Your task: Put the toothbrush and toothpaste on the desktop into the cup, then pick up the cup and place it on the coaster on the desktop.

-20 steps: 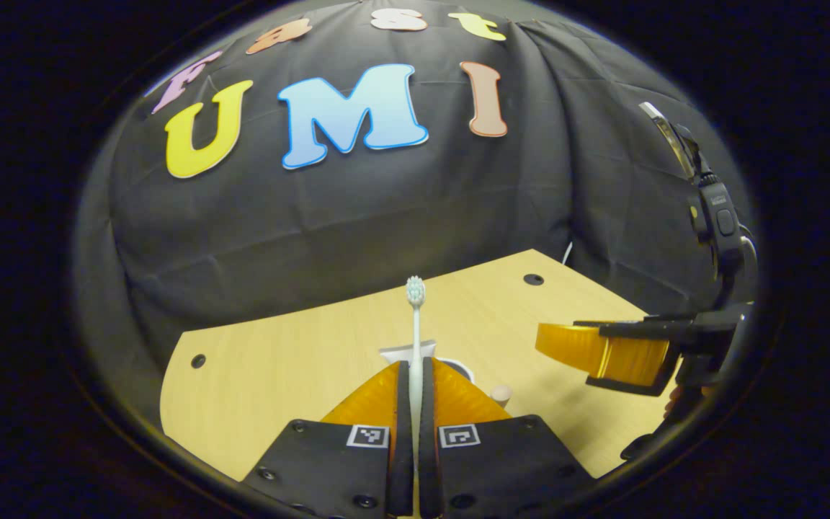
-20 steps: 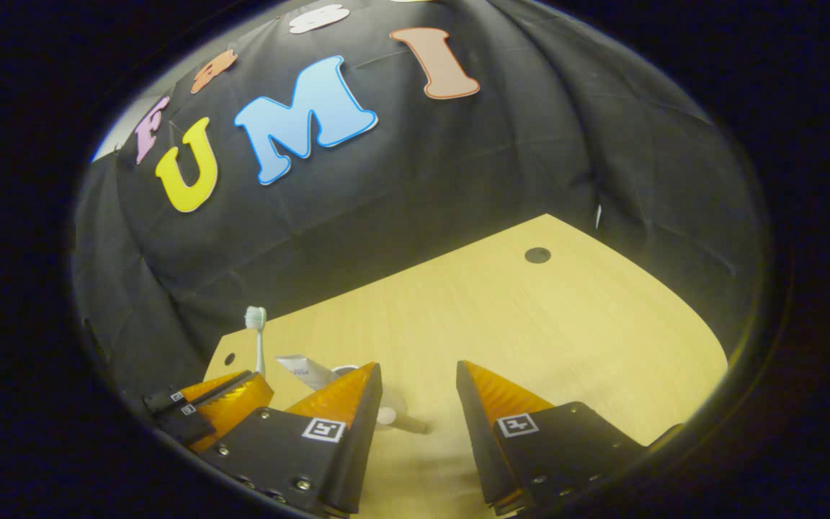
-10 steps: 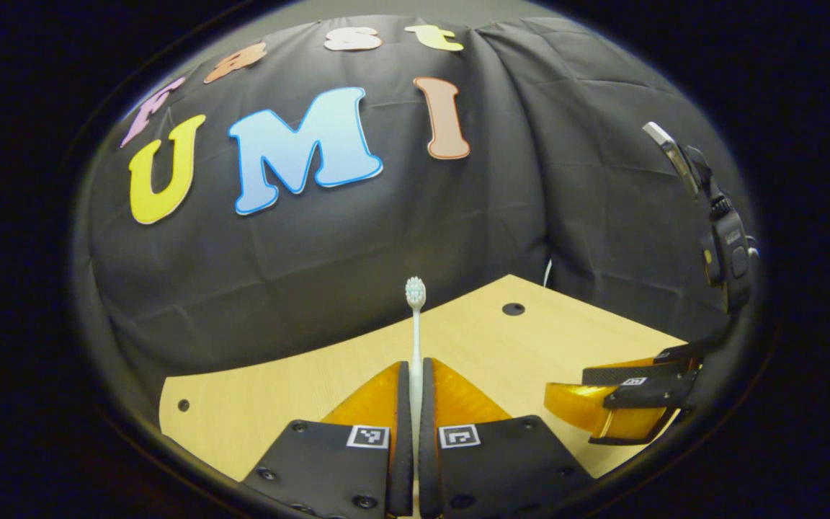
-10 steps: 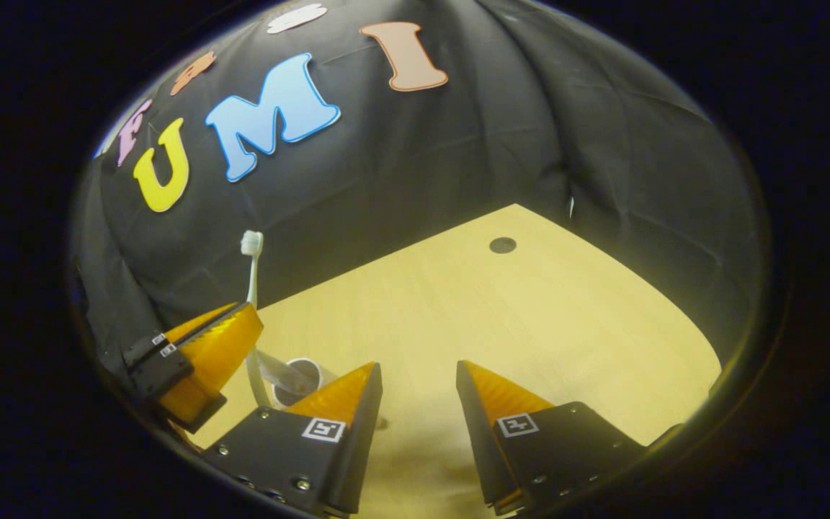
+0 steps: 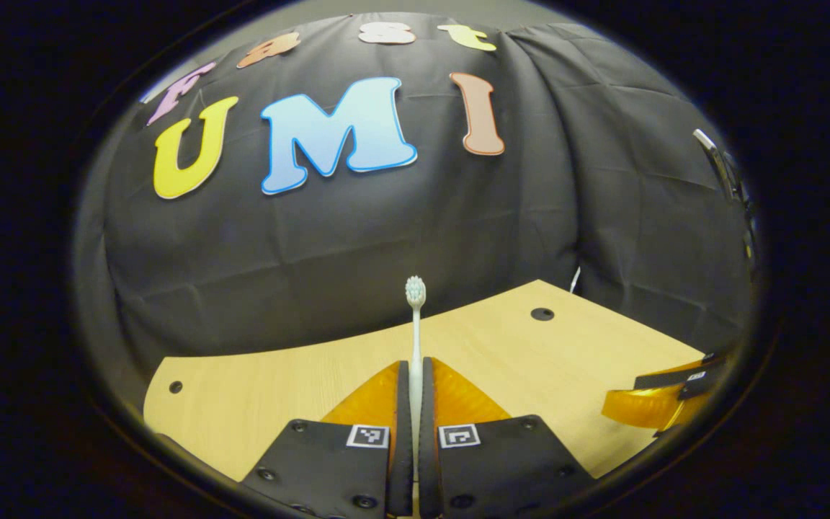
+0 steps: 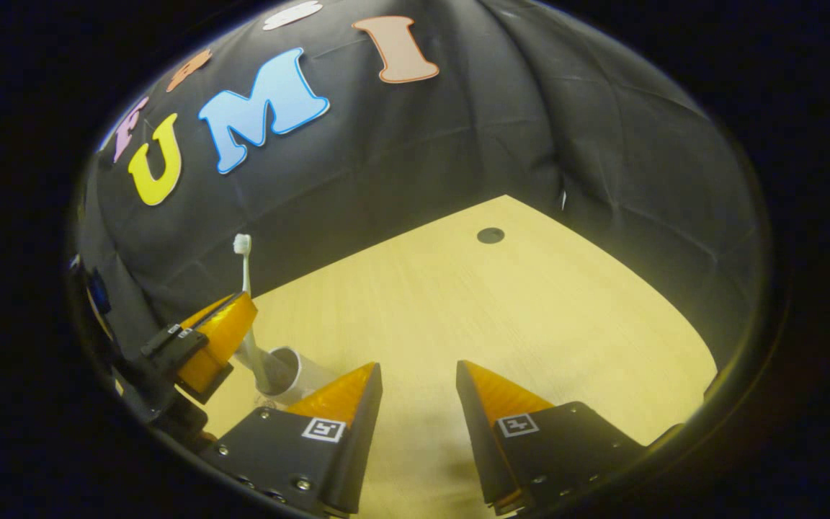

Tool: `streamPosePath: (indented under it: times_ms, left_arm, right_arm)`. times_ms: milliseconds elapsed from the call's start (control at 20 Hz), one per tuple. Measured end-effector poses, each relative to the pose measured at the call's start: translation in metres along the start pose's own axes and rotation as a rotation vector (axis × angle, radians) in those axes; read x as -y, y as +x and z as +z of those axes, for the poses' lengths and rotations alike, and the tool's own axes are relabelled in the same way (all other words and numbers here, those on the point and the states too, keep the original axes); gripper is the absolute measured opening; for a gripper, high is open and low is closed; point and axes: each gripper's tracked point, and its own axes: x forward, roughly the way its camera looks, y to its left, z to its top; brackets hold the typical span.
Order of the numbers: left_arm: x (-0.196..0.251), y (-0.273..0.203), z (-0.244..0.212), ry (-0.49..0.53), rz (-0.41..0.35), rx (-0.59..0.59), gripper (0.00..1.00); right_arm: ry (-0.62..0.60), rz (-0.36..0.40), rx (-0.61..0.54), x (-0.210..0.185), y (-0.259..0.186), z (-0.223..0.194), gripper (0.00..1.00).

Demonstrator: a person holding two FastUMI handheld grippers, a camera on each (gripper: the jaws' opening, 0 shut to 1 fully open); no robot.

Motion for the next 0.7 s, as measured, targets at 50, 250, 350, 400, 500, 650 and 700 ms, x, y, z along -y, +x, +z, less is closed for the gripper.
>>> streamPosePath:
  times_ms: [50,250,350,400,500,650,700]
  left_arm:
    - [0.002,0.001,0.003,0.001,0.004,0.022,0.11]
    - [0.004,-0.005,0.002,0.007,0.024,0.027,0.14]
    - [0.002,-0.007,0.001,-0.001,0.033,0.029,0.14]
    - [0.004,-0.008,0.002,-0.008,0.026,0.029,0.14]
    - [0.005,-0.012,-0.001,-0.011,0.034,0.023,0.18]
    - [0.005,-0.02,-0.002,-0.021,0.042,0.014,0.18]
    - [0.005,-0.022,-0.003,-0.026,0.044,0.011,0.18]
  right_arm:
    - [0.0,-0.001,0.0,0.0,0.0,-0.001,0.62]
    - [-0.002,0.0,0.002,0.001,-0.004,0.0,0.62]
    - [-0.003,0.003,0.003,0.0,-0.004,-0.001,0.62]
    - [-0.003,0.004,0.004,0.0,-0.005,0.0,0.62]
    - [0.0,0.009,0.006,-0.002,-0.005,0.0,0.62]
    - [0.009,0.021,0.008,-0.006,-0.005,0.001,0.62]
    - [0.01,0.029,0.009,-0.009,-0.005,0.002,0.62]
